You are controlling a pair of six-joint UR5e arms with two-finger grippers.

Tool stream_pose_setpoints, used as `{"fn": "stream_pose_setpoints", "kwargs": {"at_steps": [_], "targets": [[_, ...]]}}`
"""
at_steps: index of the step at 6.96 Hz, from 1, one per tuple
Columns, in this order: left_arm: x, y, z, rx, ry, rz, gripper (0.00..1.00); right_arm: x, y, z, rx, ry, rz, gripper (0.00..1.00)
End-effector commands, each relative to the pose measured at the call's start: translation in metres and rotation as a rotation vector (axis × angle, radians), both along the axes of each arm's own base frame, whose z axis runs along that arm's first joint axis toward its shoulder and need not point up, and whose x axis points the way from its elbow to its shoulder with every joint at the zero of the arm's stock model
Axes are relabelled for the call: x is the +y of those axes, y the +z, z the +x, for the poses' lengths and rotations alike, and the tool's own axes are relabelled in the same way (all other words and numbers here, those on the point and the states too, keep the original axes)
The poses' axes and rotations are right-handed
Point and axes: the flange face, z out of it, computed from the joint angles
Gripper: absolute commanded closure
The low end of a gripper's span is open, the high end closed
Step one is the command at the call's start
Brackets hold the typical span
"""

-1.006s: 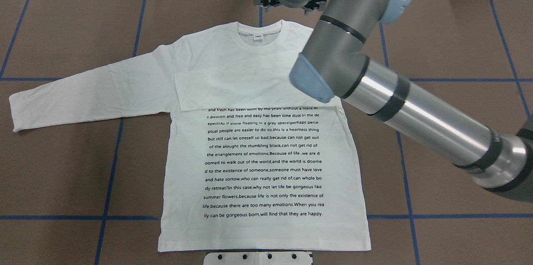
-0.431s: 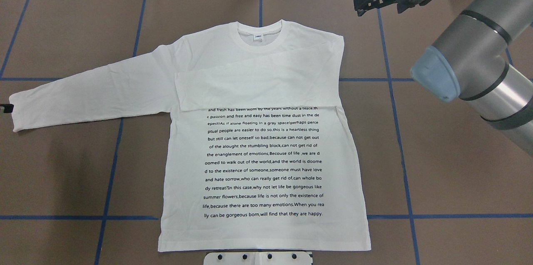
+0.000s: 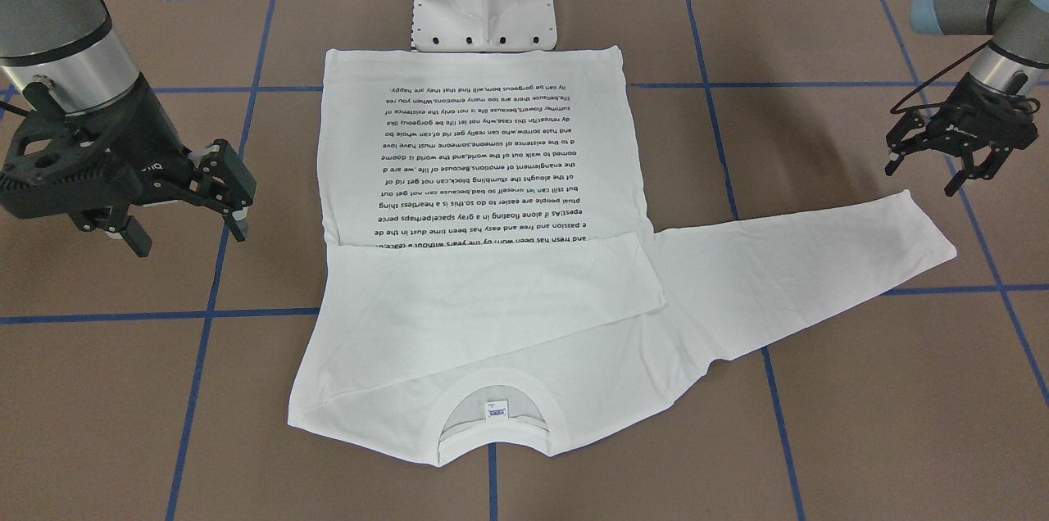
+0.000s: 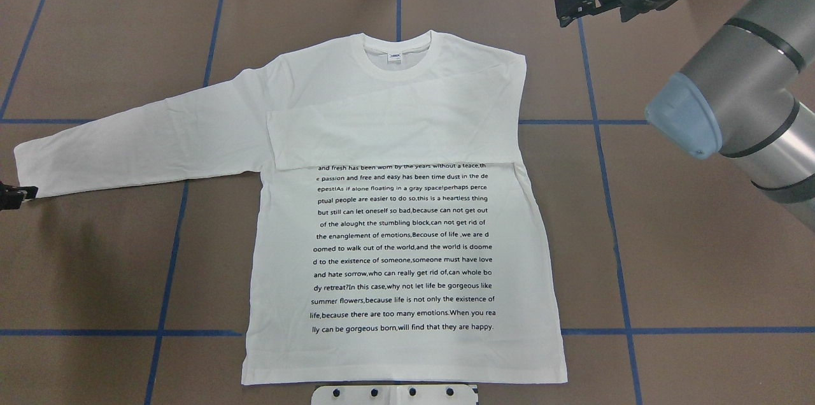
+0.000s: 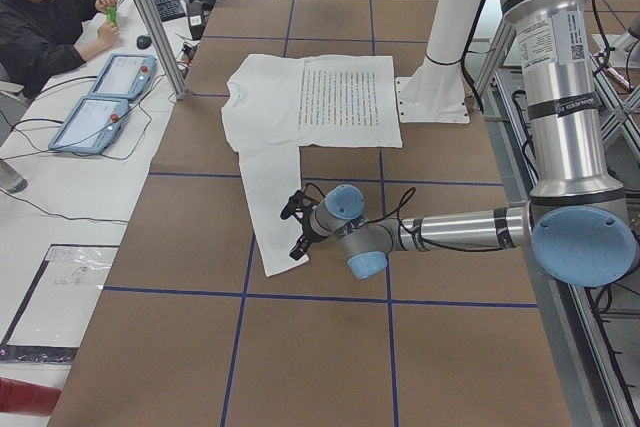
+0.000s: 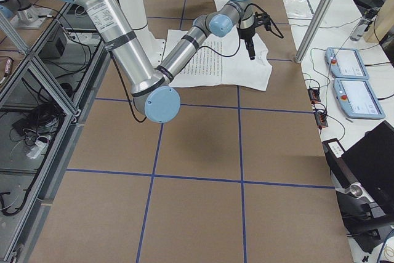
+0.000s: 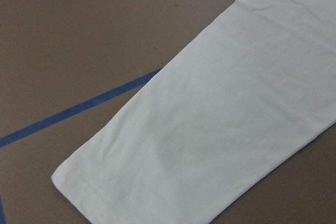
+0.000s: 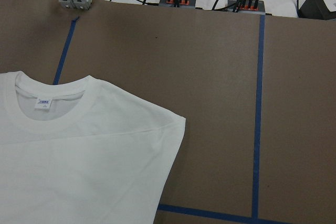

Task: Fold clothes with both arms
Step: 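Grasp the cuff of the sleeve nearest the left gripper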

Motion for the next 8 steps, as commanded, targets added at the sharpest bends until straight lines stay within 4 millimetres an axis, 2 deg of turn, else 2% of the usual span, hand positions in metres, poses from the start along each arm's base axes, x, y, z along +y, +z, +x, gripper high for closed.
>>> {"fn": "stream_pose_setpoints", "kwargs": {"at_steps": [1,2,3,8], "targets": [[-0.009,0.017,0.015,-0.028,0.002,-0.009,0.08,0.001,0.004,0.001,0.005,0.003,-0.003,0.0],[-0.007,0.018,0.02,-0.03,0.012,-0.011,0.25,0.001,0.004,0.001,0.004,0.003,-0.001,0.0],[-0.006,0.019,0.021,-0.032,0.019,-0.009,0.38,0.001,0.004,0.001,0.004,0.003,-0.001,0.0],[0.0,0.031,0.017,-0.064,0.049,0.006,0.39,0.0,0.004,0.0,0.006,0.006,-0.001,0.0]]}}
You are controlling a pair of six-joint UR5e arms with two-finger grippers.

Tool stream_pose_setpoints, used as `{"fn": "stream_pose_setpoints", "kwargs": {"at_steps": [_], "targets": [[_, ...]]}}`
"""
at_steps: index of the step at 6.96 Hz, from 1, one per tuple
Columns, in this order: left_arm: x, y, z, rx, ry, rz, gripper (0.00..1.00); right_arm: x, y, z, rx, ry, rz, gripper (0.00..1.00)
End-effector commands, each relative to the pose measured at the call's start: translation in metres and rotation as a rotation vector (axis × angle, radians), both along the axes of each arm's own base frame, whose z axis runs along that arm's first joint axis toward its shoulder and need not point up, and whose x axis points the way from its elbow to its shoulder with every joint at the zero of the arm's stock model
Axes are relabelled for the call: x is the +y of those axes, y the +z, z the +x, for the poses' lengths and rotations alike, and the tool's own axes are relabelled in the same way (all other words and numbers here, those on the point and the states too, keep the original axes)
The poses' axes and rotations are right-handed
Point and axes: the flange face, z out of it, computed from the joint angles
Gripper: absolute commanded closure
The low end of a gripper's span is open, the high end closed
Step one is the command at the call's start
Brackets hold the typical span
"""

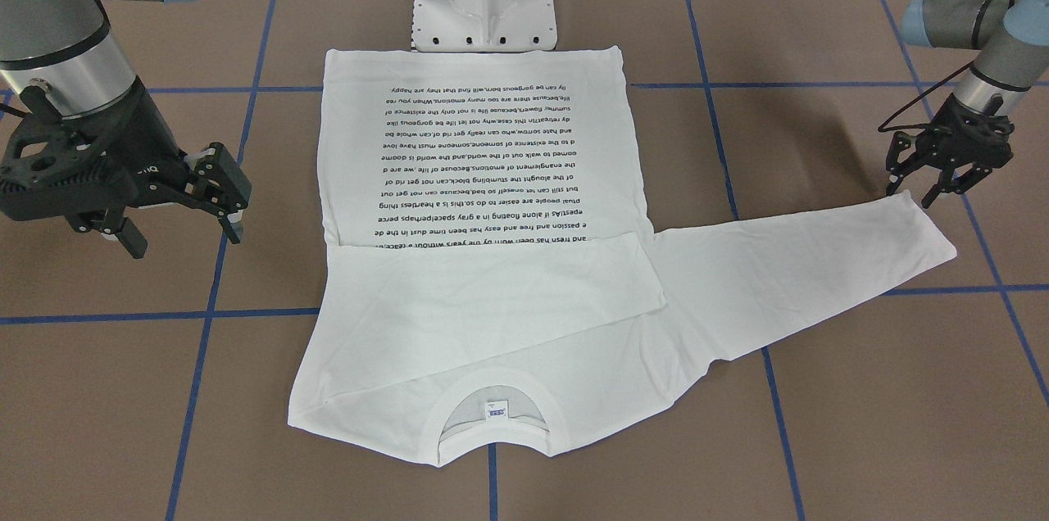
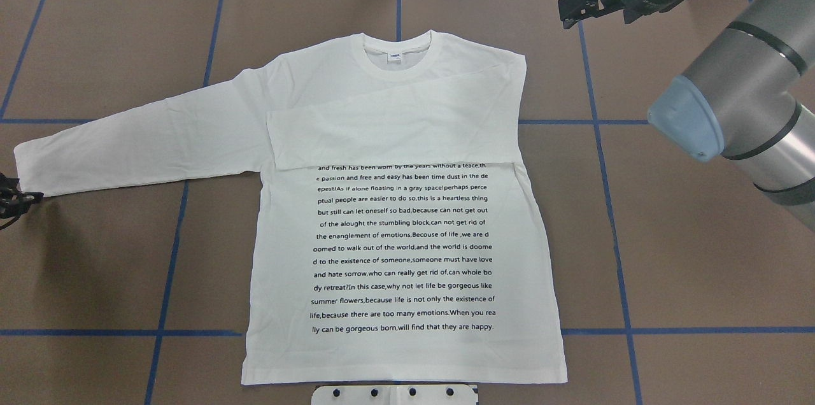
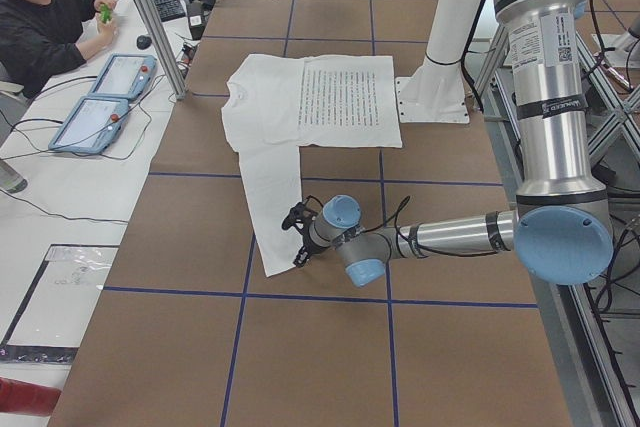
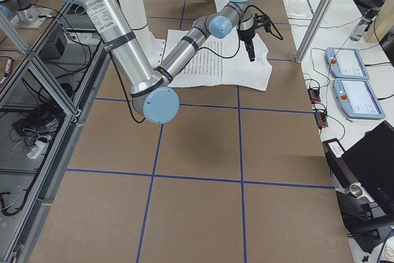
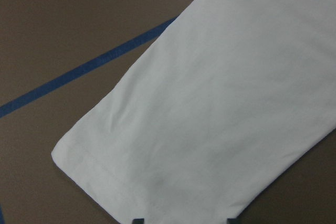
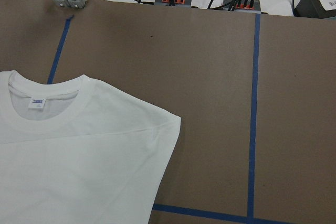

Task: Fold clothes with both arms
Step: 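Grasp the cuff of the sleeve nearest the left gripper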

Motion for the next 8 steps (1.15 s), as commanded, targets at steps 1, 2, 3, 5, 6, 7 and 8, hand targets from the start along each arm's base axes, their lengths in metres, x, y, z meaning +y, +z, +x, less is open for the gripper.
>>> {"fn": "stream_pose_setpoints", "kwargs": {"at_steps": [1,2,3,5,6,7,8], "targets": [[0.001,0.006,0.0,-0.009,0.003,-0.008,0.4,0.0,0.0,0.0,0.001,0.002,0.001,0.0],[0.002,0.009,-0.001,-0.015,0.006,-0.008,0.53,0.0,0.0,0.0,0.002,0.003,0.001,0.0],[0.001,0.007,-0.001,-0.011,0.007,-0.002,0.82,-0.001,0.001,0.0,0.004,0.004,0.0,0.0],[0.002,0.0,0.0,0.014,0.01,0.026,1.0,0.0,0.0,0.0,0.0,0.008,-0.001,0.0],[0.0,-0.005,0.001,0.024,0.012,0.034,1.0,0.0,-0.001,0.0,-0.003,0.011,-0.004,0.0],[-0.004,-0.019,0.004,0.044,0.014,0.054,1.0,0.0,-0.002,0.001,-0.005,0.013,-0.004,0.0],[-0.011,-0.043,0.005,0.07,0.003,0.099,1.0,0.001,-0.002,0.0,-0.006,0.012,-0.003,0.0]]}}
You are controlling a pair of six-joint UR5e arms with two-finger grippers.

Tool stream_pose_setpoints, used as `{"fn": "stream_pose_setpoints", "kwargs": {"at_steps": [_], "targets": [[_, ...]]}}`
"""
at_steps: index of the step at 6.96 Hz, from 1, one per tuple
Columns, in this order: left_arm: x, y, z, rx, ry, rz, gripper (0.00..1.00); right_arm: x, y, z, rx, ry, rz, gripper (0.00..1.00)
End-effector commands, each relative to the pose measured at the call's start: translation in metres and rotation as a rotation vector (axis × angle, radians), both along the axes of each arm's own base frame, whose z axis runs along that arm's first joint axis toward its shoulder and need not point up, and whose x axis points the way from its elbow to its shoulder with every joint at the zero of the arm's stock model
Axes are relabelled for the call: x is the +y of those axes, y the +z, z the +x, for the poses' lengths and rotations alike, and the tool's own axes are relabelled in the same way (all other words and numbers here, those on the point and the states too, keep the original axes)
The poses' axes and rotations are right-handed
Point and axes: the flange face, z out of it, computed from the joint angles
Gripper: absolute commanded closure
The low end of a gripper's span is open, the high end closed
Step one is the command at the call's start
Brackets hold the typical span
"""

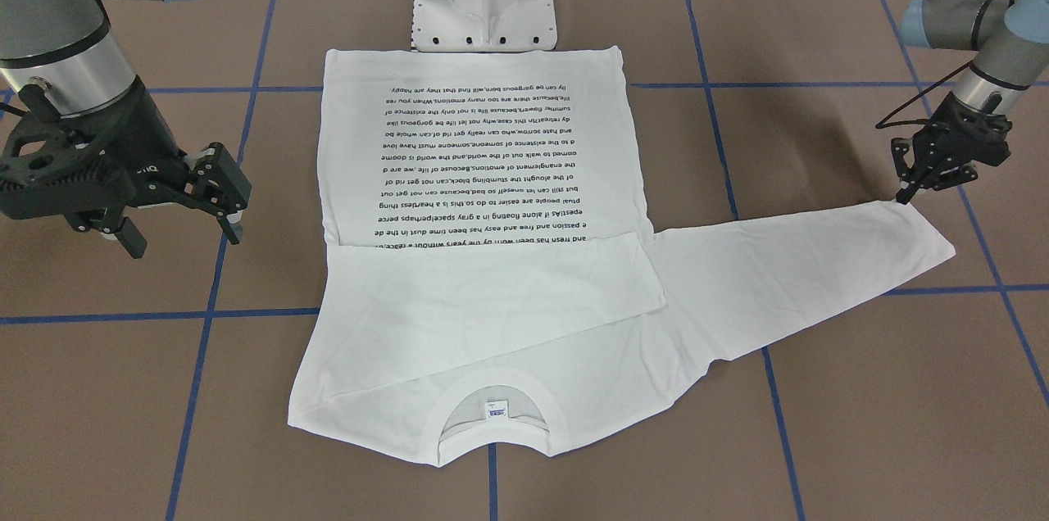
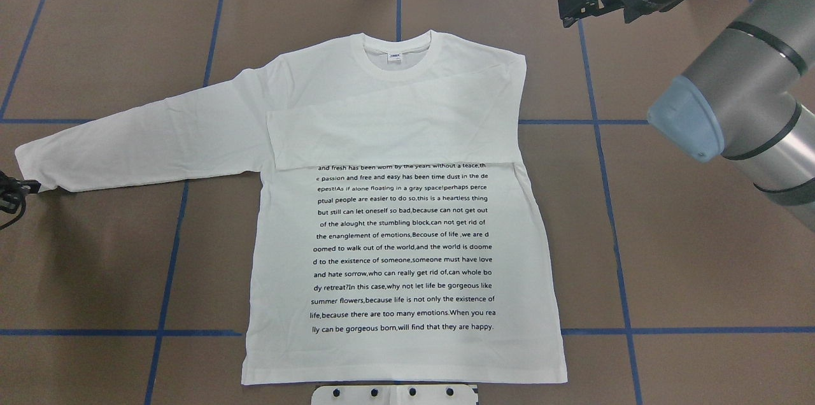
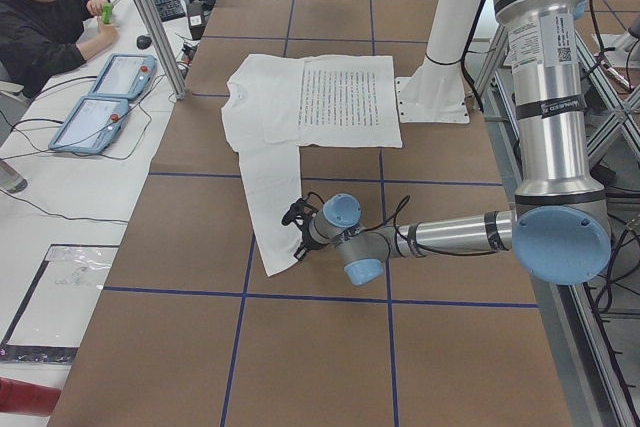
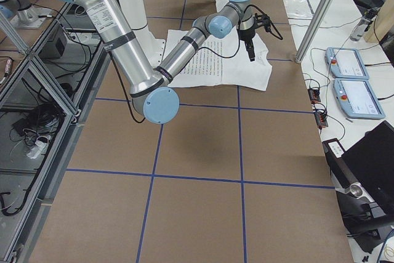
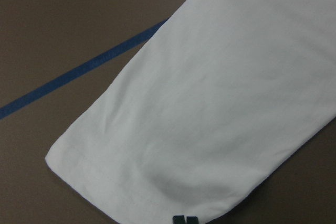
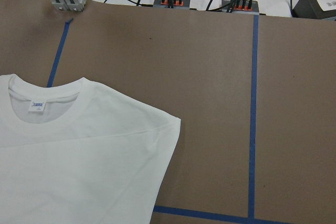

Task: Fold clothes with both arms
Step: 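Fold the held sleeve across the chest toward the right gripper's side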

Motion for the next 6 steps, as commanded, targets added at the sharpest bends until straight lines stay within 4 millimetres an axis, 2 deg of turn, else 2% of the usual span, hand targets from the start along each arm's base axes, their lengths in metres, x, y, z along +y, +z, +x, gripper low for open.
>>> {"fn": "stream_pose_setpoints", "kwargs": {"at_steps": [1,2,3,4,6], "targets": [[-0.025,-0.061,0.004,0.08,-0.038,0.093,1.0,0.0,-0.001,0.0,-0.003,0.001,0.0,0.0],[-0.064,-0.097,-0.004,0.119,-0.096,0.143,1.0,0.0,0.0,-0.001,-0.001,0.0,0.0,0.0],[-0.091,-0.129,0.004,0.16,-0.128,0.14,1.0,0.0,0.0,-0.001,-0.002,0.001,-0.001,0.0],[-0.126,-0.173,0.023,0.203,-0.161,0.098,1.0,0.0,0.0,-0.002,-0.002,-0.001,-0.003,0.0],[-0.188,-0.277,0.066,0.245,-0.193,0.026,1.0,0.0,0.001,-0.001,0.0,0.001,-0.004,0.0]]}}
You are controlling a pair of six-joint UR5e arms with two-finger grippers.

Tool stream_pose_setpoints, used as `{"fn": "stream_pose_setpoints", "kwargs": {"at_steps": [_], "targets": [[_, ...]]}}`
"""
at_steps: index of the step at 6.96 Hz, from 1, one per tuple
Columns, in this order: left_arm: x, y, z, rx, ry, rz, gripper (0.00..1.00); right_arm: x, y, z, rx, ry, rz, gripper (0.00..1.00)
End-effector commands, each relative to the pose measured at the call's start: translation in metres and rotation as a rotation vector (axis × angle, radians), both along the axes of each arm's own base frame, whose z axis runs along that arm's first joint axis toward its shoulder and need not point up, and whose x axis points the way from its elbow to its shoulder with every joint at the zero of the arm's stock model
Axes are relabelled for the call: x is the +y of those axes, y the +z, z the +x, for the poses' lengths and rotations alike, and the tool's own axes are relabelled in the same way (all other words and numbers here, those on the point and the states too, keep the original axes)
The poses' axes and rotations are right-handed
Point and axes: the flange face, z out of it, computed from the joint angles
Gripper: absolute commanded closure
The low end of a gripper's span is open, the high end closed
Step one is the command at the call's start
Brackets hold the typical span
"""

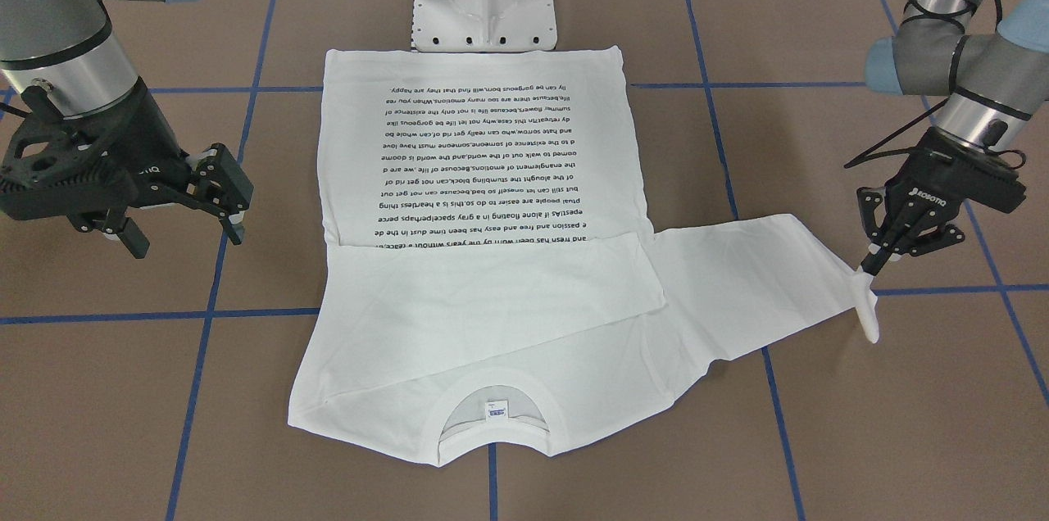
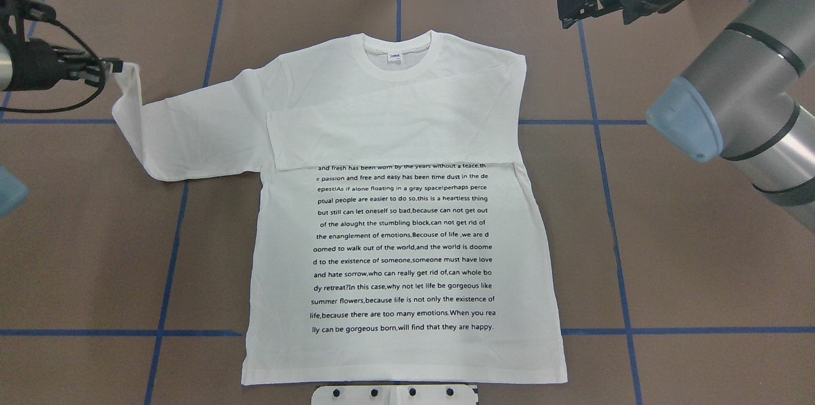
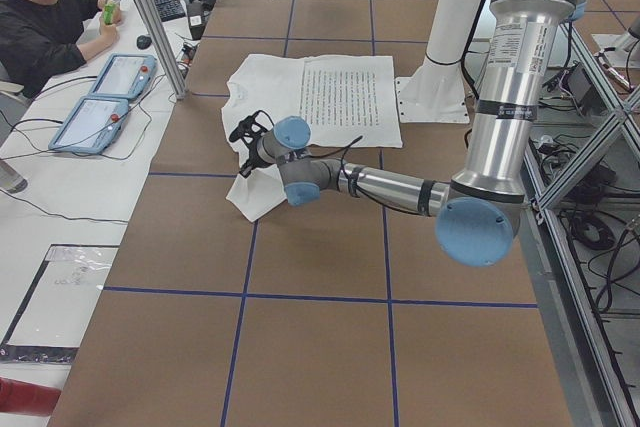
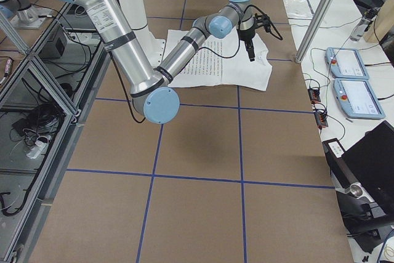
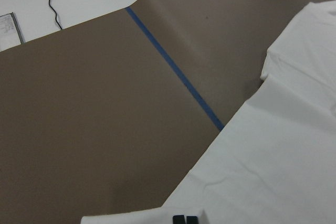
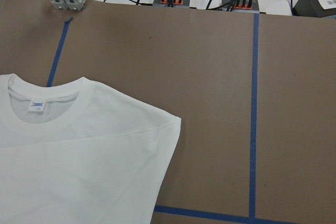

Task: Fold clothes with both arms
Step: 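Fold the held sleeve across the chest toward the right gripper's side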

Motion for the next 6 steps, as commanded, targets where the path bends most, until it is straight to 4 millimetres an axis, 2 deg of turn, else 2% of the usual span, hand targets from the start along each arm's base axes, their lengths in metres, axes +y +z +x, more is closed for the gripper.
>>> {"fn": "stream_pose_setpoints", "kwargs": {"at_steps": [1,2,4,5,6], "targets": [[-0.057,-0.126,0.043,0.071,-0.035,-0.112,1.0,0.0,-0.001,0.0,0.0,0.001,0.001,0.0],[-0.051,-0.173,0.073,0.126,-0.025,-0.172,1.0,0.0,0.0,0.0,0.0,0.001,0.0,0.0],[-0.025,-0.252,0.139,0.278,0.002,-0.254,1.0,0.001,-0.002,0.002,-0.002,0.002,0.004,0.0],[-0.003,-0.283,0.18,0.331,-0.004,-0.264,1.0,0.001,-0.002,0.002,-0.004,0.001,0.004,0.0],[0.028,-0.313,0.223,0.373,0.006,-0.261,1.0,0.001,-0.002,0.002,-0.003,0.001,0.003,0.0]]}}
